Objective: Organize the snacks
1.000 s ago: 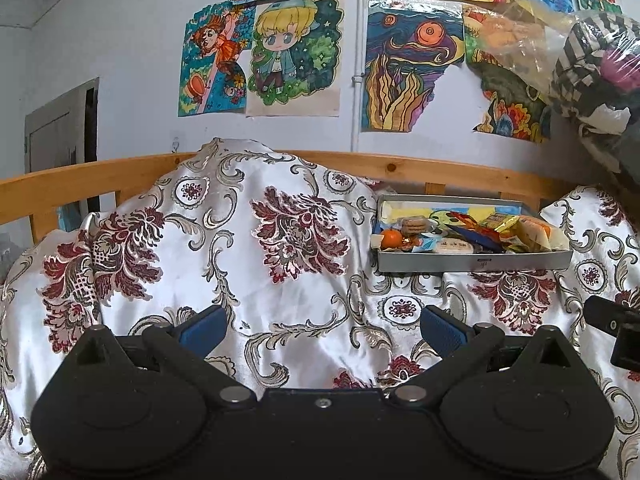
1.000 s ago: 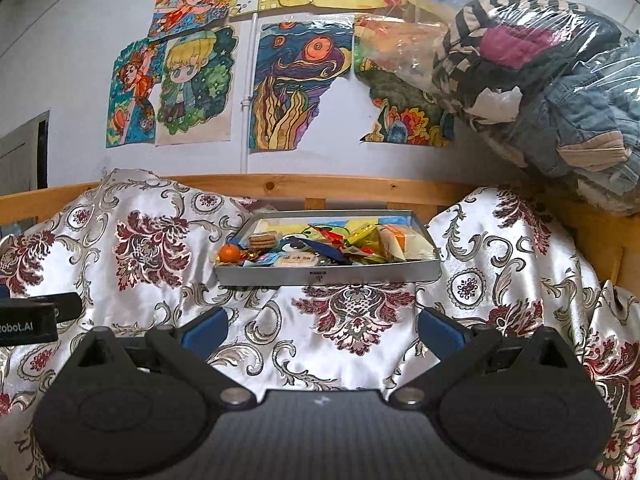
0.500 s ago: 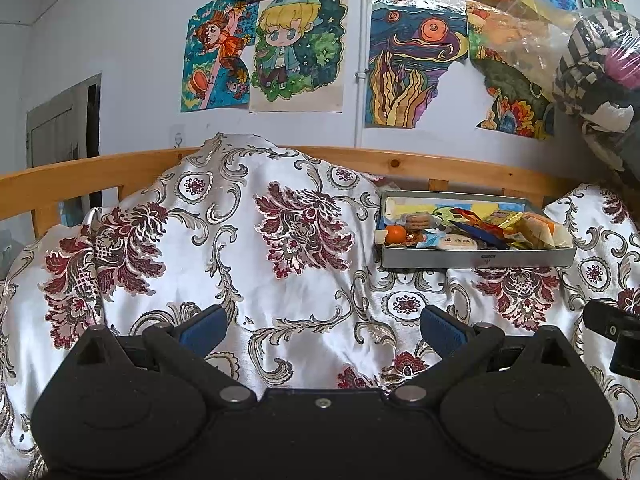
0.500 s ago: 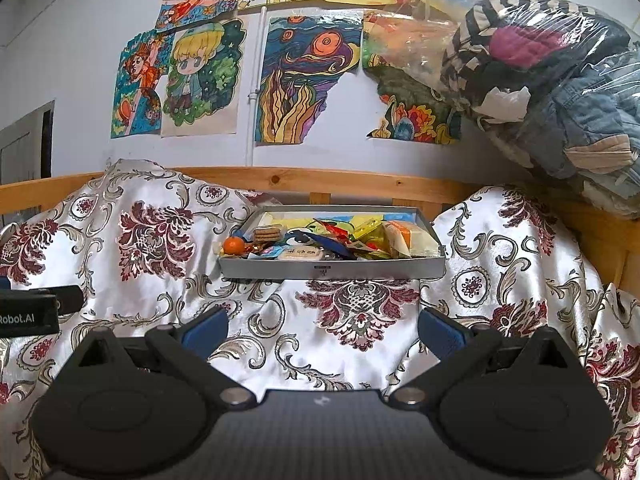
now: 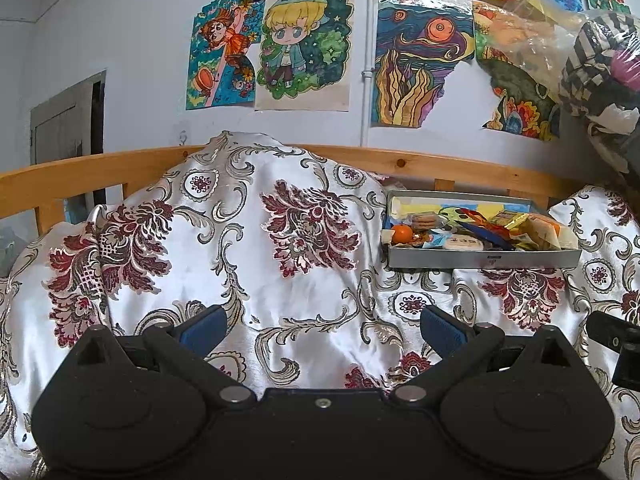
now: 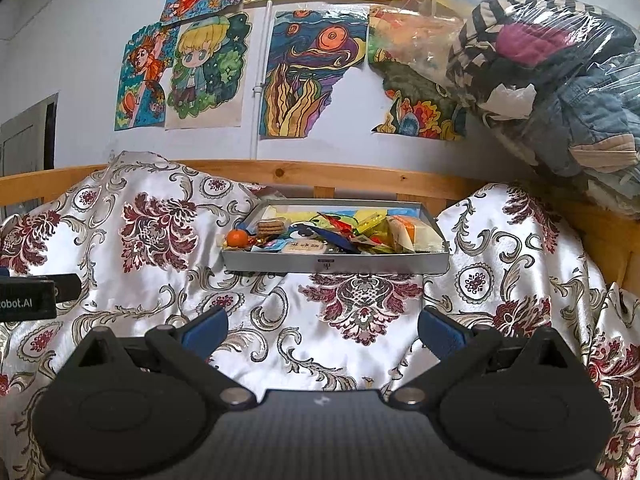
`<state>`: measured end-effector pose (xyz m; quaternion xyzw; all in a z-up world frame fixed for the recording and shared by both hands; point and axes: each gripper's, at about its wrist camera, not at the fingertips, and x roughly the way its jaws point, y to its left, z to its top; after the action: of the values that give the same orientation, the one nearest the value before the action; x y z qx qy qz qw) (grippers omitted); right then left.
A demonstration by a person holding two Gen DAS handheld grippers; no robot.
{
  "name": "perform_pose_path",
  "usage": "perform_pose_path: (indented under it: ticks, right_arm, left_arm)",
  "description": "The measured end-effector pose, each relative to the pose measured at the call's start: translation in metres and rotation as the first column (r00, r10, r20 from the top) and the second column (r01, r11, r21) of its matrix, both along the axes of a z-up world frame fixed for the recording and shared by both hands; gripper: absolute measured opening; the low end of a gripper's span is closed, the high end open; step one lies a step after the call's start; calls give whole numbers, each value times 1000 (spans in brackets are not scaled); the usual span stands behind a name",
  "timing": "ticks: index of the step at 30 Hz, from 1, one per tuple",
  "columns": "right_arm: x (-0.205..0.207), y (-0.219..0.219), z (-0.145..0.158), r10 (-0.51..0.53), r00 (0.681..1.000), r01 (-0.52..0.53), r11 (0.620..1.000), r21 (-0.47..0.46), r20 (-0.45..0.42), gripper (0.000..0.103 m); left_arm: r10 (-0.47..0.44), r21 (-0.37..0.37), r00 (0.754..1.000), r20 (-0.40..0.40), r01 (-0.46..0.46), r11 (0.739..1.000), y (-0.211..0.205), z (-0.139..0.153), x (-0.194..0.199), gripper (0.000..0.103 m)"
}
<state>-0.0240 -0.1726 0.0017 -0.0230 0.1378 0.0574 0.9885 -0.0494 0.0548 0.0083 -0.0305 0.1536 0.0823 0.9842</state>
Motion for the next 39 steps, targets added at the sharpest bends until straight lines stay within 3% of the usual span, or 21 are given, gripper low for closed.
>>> perform_pose_path:
  ticks: [28, 39]
  right_arm:
    - [3, 1, -2, 5, 1000, -5, 1000, -11, -11, 103]
    - [3, 1, -3, 7, 1000, -7, 1000, -16, -15, 103]
  left_arm:
    - [-9, 9, 1000, -4, 9, 1000, 1, -3, -1, 102]
    - [28, 15, 999, -17, -27, 1000, -1, -2, 0, 102]
